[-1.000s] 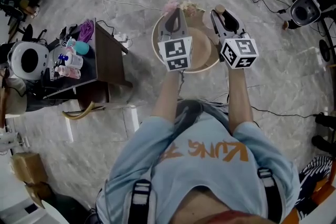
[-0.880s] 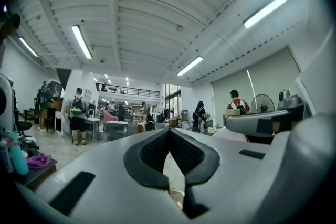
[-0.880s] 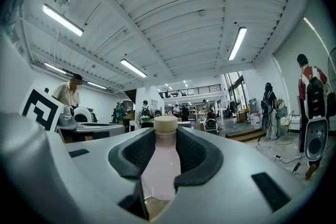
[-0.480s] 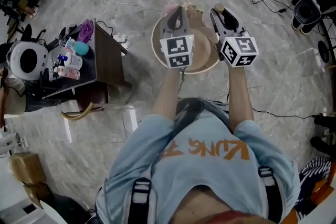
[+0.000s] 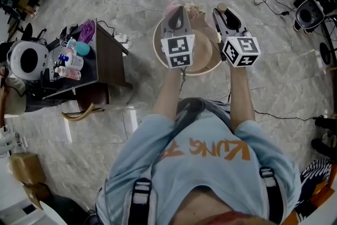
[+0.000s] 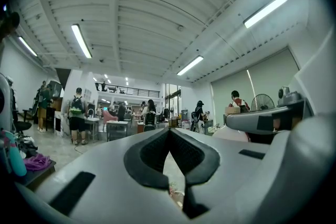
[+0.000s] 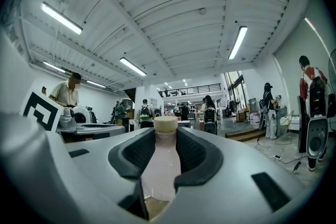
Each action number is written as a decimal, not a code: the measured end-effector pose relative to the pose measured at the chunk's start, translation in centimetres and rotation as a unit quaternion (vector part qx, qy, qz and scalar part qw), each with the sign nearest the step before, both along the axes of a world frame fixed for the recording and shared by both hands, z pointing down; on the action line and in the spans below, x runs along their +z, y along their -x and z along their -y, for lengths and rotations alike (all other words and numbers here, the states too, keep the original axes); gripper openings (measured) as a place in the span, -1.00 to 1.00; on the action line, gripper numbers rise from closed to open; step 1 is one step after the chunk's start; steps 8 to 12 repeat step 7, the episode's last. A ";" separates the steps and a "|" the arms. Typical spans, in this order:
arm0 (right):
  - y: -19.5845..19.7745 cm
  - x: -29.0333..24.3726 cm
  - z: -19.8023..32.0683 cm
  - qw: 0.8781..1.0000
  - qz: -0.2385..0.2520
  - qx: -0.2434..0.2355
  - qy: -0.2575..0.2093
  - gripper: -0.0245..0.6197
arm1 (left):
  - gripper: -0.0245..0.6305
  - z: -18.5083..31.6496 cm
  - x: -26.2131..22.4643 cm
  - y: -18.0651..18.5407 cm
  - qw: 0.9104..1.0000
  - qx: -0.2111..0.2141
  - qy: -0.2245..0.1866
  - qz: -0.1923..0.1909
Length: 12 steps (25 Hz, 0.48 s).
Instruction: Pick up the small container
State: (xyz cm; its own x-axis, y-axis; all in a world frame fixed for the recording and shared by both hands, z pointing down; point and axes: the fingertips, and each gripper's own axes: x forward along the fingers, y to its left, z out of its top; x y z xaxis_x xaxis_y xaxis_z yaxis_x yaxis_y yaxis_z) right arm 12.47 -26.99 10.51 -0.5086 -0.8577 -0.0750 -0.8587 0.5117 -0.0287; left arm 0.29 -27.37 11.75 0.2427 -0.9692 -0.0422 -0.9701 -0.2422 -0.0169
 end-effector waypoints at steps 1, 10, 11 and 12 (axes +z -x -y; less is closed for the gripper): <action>0.1 0.1 0.1 1.000 0.000 0.000 0.000 -0.50 | -0.85 0.1 0.1 0.1 1.000 0.000 0.001 0.001; 0.3 0.1 0.5 1.000 0.000 0.002 0.001 -0.50 | -0.85 0.6 0.2 0.2 1.000 0.004 0.003 0.003; 0.3 0.1 0.5 1.000 0.000 0.002 0.001 -0.50 | -0.85 0.6 0.2 0.2 1.000 0.004 0.003 0.003; 0.3 0.1 0.5 1.000 0.000 0.002 0.001 -0.50 | -0.85 0.6 0.2 0.2 1.000 0.004 0.003 0.003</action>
